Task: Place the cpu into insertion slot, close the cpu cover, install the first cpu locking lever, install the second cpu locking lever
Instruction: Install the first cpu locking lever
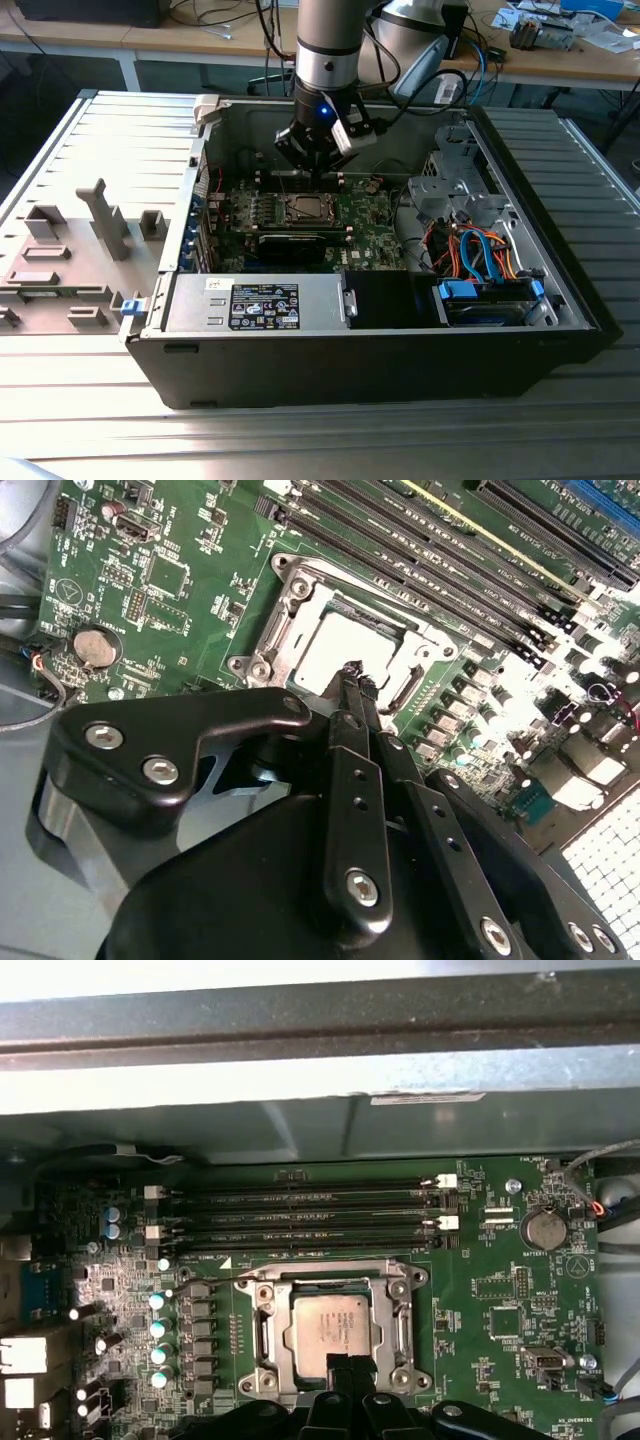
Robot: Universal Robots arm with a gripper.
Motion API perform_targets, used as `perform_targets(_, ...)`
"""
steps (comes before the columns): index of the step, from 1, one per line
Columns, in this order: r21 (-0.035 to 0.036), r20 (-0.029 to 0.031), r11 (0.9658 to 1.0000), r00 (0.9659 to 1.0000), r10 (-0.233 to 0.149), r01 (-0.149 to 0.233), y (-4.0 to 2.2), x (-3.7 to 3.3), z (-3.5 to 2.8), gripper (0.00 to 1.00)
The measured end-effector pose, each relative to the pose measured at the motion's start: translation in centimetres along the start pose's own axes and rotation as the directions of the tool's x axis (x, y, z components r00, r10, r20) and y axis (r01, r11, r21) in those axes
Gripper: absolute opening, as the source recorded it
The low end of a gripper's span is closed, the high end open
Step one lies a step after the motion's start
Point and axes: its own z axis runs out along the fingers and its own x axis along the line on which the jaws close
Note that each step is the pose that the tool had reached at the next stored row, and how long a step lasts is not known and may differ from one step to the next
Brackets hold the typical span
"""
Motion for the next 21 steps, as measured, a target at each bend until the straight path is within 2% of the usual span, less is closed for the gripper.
perform_targets(10, 0.0005, 0.0007, 0.9984, 0.9984, -0.057, 0.057, 0.00, 0.00, 0.00, 0.11)
perform_targets(11, -0.0008, 0.0008, 0.9982, 0.9982, -0.060, 0.060, 0.01, 0.00, 0.00, 0.11)
perform_targets(13, -0.0123, 0.0012, 0.9980, 0.9981, -0.062, 0.062, 0.00, 0.00, 0.00, 0.11)
perform_targets(14, -0.0204, 0.0016, 0.9979, 0.9981, -0.062, 0.062, 0.00, 0.00, 0.00, 0.11)
perform_targets(15, -0.0238, 0.0017, 0.9978, 0.9981, -0.062, 0.062, 0.00, 0.00, 0.00, 0.11)
perform_targets(21, -0.0240, 0.0017, 0.9978, 0.9981, -0.062, 0.062, 0.00, 0.06, 0.00, 0.11)
